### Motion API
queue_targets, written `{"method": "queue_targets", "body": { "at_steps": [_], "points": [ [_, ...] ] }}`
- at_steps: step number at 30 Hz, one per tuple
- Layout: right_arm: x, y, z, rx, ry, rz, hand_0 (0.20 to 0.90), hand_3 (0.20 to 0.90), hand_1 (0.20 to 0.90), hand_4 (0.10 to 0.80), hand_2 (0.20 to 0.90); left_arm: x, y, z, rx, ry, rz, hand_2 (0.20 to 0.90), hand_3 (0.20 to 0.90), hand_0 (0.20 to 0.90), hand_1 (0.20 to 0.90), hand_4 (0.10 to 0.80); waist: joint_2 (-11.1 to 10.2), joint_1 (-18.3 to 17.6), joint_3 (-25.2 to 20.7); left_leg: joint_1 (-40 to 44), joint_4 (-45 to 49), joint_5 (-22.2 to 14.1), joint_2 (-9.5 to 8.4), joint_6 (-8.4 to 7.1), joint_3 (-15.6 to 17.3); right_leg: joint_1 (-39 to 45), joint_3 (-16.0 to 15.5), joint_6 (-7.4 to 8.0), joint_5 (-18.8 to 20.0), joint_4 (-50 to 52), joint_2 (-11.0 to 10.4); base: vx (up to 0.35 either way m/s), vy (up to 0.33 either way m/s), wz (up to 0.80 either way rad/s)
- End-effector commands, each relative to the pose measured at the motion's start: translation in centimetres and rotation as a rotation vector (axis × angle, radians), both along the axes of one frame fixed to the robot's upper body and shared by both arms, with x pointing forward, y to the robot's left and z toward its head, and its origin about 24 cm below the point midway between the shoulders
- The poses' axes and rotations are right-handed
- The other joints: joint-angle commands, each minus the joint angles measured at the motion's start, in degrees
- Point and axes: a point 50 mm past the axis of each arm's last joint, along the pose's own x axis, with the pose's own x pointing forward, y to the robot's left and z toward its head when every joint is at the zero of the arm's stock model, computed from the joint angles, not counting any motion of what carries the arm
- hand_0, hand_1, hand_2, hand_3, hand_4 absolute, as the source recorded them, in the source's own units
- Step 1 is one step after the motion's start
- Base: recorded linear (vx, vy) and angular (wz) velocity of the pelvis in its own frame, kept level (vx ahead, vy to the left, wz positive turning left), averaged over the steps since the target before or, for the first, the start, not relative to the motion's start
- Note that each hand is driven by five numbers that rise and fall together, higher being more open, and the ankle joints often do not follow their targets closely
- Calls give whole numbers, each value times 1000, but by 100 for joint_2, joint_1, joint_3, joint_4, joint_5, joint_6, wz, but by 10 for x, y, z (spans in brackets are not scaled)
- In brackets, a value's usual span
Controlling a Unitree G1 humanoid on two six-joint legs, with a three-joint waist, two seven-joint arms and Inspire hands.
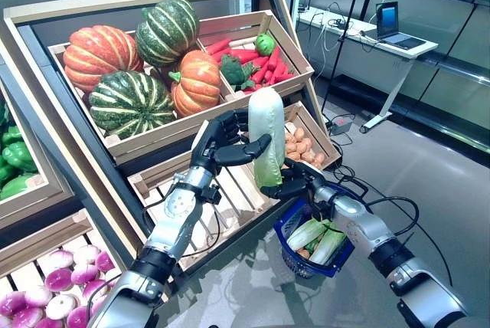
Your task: Put vegetables into the basket
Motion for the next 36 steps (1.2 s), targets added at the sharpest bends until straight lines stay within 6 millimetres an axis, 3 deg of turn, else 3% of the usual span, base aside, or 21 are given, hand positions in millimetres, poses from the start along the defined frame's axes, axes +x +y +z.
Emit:
{"method": "queue_targets", "body": {
  "at_steps": [1, 4, 8, 12, 18, 20, 24, 33, 36],
  "points": [
    [28, 66, 144, 194, -602, 47, 900, 900, 900, 800, 900, -3, -65, 21, -28, -121, -264, 300, 300, 300, 300, 400, -1, 21, -272, 100, 7, -631, -154, 182, -181, -115, 203, -385, -56, 113, 138, 0, 0, 0],
    [28, 58, 148, 14, -723, -79, 900, 900, 900, 800, 900, -5, -65, 22, -25, -126, -251, 300, 300, 300, 300, 400, 6, -2, -257, 98, 7, -630, -158, 190, -161, -124, 222, -372, -46, 108, 134, 0, 0, 0],
    [19, 41, 177, -206, -1009, -235, 900, 900, 900, 800, 900, -5, -61, 25, -13, -143, -216, 300, 300, 300, 300, 400, 16, -58, -200, 77, 7, -637, -167, 206, -138, -175, 298, -351, -39, 114, 144, -36, -1, -1],
    [5, 24, 184, -268, -1089, -273, 900, 900, 900, 800, 900, -6, -52, 28, -8, -161, -186, 300, 300, 300, 300, 400, 31, -117, -155, 35, 7, -600, -175, 227, -117, -252, 363, -347, -15, 149, 153, -21, 2, 0],
    [-8, -2, 156, -232, -969, -288, 900, 900, 900, 800, 900, -9, -38, 31, 1, -185, -146, 300, 300, 300, 300, 400, 34, -224, -131, 68, 7, -656, -160, 223, -46, -243, 411, -304, -35, 134, 153, -18, 2, -5],
    [-17, -17, 136, -231, -895, -308, 900, 900, 900, 800, 900, -11, -30, 32, 4, -191, -123, 300, 300, 300, 300, 400, 44, -293, -121, 72, 7, -654, -145, 220, 4, -257, 433, -292, -29, 141, 155, -26, 7, -5],
    [-31, -36, 114, -207, -805, -355, 900, 900, 900, 800, 900, -15, -20, 33, 12, -196, -88, 300, 300, 300, 300, 400, 52, -392, -67, 88, 7, -644, -124, 226, 67, -267, 468, -269, -15, 150, 150, -5, -4, -7],
    [-35, -32, 97, -223, -730, -329, 900, 900, 900, 800, 900, -14, -18, 35, 11, -214, -55, 300, 300, 300, 300, 400, 63, -452, -44, 92, 7, -635, -111, 211, 119, -262, 486, -266, -3, 118, 155, -5, -4, -1],
    [-40, -48, 90, -299, -687, -314, 900, 900, 900, 800, 900, -17, -8, 35, 25, -216, -38, 300, 300, 300, 300, 400, 47, -491, -43, 90, 7, -624, -96, 202, 152, -268, 488, -261, -17, 145, 161, 0, 0, 0]
  ]
}}
